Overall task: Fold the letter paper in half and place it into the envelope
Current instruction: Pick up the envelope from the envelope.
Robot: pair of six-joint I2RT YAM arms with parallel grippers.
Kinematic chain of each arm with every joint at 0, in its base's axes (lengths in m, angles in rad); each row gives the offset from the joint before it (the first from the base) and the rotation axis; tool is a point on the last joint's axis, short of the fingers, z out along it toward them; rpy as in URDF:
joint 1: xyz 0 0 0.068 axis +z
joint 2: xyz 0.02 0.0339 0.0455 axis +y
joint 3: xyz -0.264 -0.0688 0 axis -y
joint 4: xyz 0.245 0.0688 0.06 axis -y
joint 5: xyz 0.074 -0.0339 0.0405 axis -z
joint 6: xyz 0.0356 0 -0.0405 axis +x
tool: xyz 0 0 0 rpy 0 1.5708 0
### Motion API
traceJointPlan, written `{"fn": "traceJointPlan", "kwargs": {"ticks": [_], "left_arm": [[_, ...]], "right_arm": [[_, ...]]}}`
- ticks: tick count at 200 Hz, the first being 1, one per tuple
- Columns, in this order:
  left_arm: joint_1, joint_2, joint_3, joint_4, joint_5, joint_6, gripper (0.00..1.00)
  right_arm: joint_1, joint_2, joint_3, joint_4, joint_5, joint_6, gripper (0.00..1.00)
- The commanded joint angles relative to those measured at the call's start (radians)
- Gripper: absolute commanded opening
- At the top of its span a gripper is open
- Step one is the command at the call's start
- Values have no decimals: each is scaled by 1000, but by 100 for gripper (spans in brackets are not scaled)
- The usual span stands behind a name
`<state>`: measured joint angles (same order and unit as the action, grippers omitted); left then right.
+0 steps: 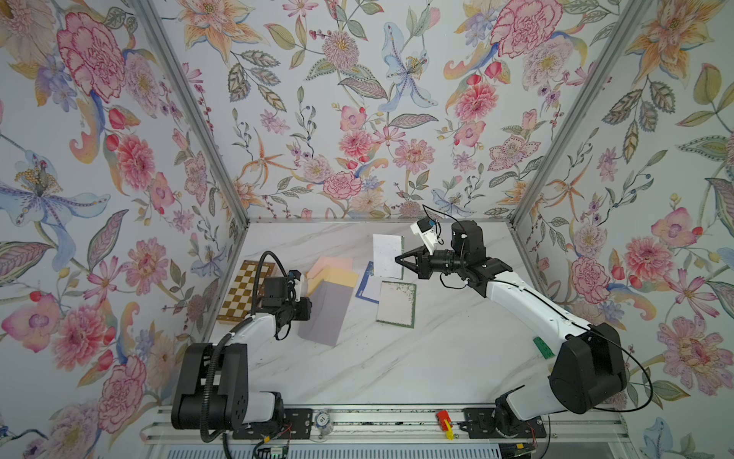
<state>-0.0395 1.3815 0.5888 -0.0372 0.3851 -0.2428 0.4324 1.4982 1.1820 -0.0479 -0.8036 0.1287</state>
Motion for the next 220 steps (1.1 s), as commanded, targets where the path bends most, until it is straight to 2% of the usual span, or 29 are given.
{"fn": "traceJointPlan", "kwargs": {"ticks": [1,32,100,142,185,220], "left_arm": [[-7,18,11,-20,-25,17,17],[-10,33,17,-28,-38,17,12],[-14,24,17,-25,-35,19,16],[-16,32,20,-23,-23,22,6],[-16,27,25,-28,-13,22,0],[-16,5,34,-33,-7,25,0]], "right_arm": [[5,9,-5,-2,6,7,0],[5,11,-4,-5,5,7,0],[5,15,-6,-7,5,8,0],[5,19,5,-27,6,-4,0],[5,17,8,-35,6,-7,0],[5,20,14,-52,6,-25,0]]}}
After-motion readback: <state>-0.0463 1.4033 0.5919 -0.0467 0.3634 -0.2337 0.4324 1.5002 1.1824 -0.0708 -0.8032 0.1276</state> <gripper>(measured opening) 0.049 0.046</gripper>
